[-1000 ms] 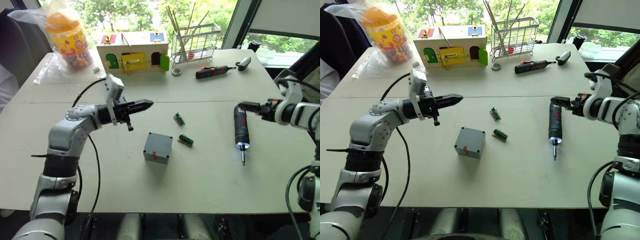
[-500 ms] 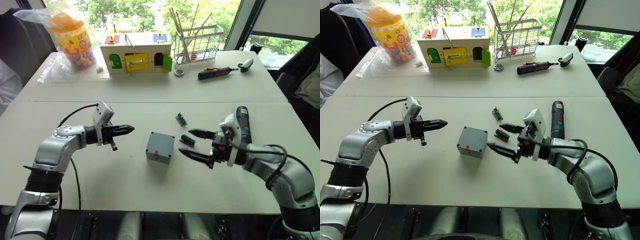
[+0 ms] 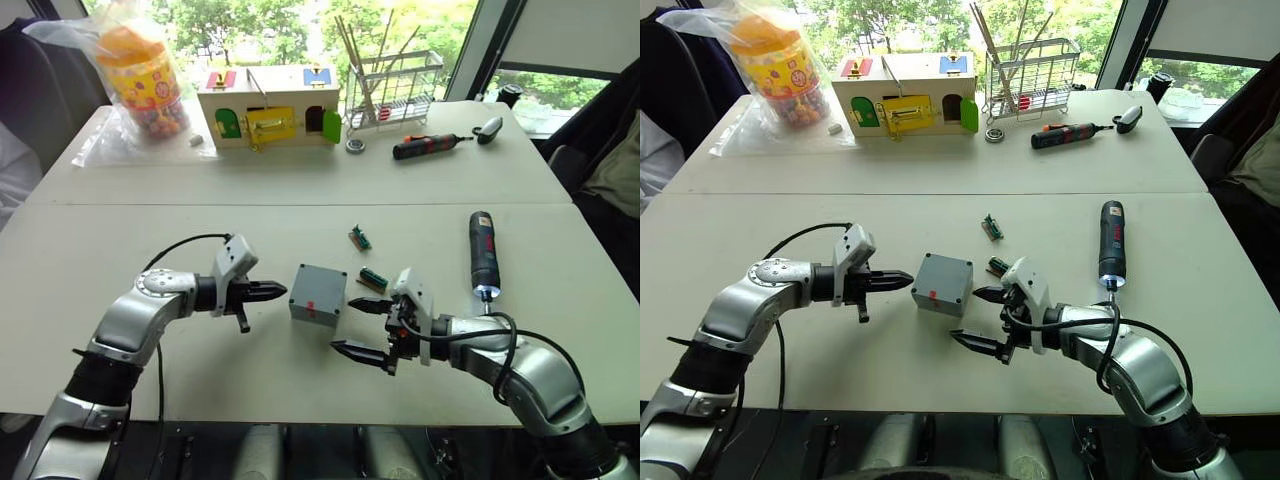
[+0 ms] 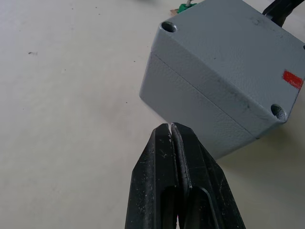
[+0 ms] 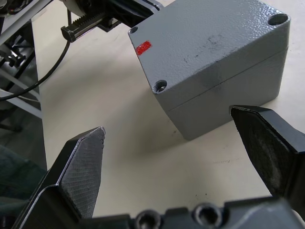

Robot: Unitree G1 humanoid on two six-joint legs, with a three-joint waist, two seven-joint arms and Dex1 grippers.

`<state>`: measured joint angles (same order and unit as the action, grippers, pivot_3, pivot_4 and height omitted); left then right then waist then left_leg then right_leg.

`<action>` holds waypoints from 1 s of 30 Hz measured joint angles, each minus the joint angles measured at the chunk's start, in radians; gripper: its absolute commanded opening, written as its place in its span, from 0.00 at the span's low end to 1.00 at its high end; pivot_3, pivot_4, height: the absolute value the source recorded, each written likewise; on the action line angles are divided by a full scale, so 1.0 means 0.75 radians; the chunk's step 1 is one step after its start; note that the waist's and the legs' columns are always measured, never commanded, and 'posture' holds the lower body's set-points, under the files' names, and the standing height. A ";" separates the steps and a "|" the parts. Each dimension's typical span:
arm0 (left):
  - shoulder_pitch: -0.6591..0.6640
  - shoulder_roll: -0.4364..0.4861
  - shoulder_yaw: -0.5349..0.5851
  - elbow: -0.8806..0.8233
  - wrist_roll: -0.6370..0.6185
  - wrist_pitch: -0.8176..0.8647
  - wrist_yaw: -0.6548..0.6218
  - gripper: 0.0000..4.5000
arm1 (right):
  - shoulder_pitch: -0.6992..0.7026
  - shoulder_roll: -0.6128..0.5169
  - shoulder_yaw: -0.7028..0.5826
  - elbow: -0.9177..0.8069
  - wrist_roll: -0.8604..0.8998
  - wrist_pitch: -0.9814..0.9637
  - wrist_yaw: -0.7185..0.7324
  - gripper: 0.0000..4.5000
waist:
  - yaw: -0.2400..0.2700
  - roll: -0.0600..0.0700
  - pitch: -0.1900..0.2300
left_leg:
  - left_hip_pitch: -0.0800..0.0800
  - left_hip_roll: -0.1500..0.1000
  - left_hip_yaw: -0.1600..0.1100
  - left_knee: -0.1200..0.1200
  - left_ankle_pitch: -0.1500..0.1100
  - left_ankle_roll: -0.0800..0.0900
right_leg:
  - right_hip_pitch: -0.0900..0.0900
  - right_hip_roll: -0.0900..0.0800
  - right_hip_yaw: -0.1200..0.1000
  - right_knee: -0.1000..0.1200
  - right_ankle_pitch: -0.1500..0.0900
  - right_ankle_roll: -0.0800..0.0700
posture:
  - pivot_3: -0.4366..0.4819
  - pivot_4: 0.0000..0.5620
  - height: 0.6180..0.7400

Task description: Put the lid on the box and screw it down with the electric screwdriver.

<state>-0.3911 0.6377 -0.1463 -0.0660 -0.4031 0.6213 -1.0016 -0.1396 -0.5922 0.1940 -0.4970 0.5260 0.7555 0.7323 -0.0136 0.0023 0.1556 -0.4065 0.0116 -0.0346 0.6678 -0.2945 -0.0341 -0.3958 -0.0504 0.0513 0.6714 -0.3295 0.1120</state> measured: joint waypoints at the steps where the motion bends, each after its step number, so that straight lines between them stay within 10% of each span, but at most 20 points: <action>1: -0.006 0.000 0.000 -0.001 0.001 0.000 0.000 0.00 | -0.015 0.006 0.006 0.000 0.003 0.018 -0.003 0.99 | 0.000 0.000 0.000 | 0.000 0.000 0.000 0.000 0.000 0.000 | 0.000 0.000 0.000 0.000 0.000 0.000 | 0.48 0.27 0.97; 18: -0.172 -0.082 -0.067 0.185 0.147 -0.136 -0.002 0.00 | -0.133 0.138 -0.045 -0.126 0.284 0.482 -0.185 0.99 | -0.002 0.000 0.000 | 0.000 -0.001 0.000 0.000 0.000 0.000 | -0.001 0.000 0.000 0.001 0.000 0.000 | 0.48 0.27 0.97; 30: -0.029 0.118 -0.023 0.123 0.126 -0.094 -0.158 0.00 | -0.183 -0.107 0.000 0.052 -0.043 -0.005 0.007 0.99 | -0.009 0.000 0.000 | 0.000 0.000 0.001 0.000 0.000 0.000 | -0.001 0.000 0.000 0.001 0.000 0.000 | 0.48 0.27 0.97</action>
<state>-0.4129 0.7262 -0.1633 0.0264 -0.3083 0.5504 -1.1203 -0.2769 -0.6725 0.1944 -0.4583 0.4940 0.7518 0.7374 -0.0204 0.0020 0.1554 -0.4067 0.0114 -0.0339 0.6676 -0.2946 -0.0340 -0.3967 -0.0502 0.0515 0.6719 -0.3295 0.1119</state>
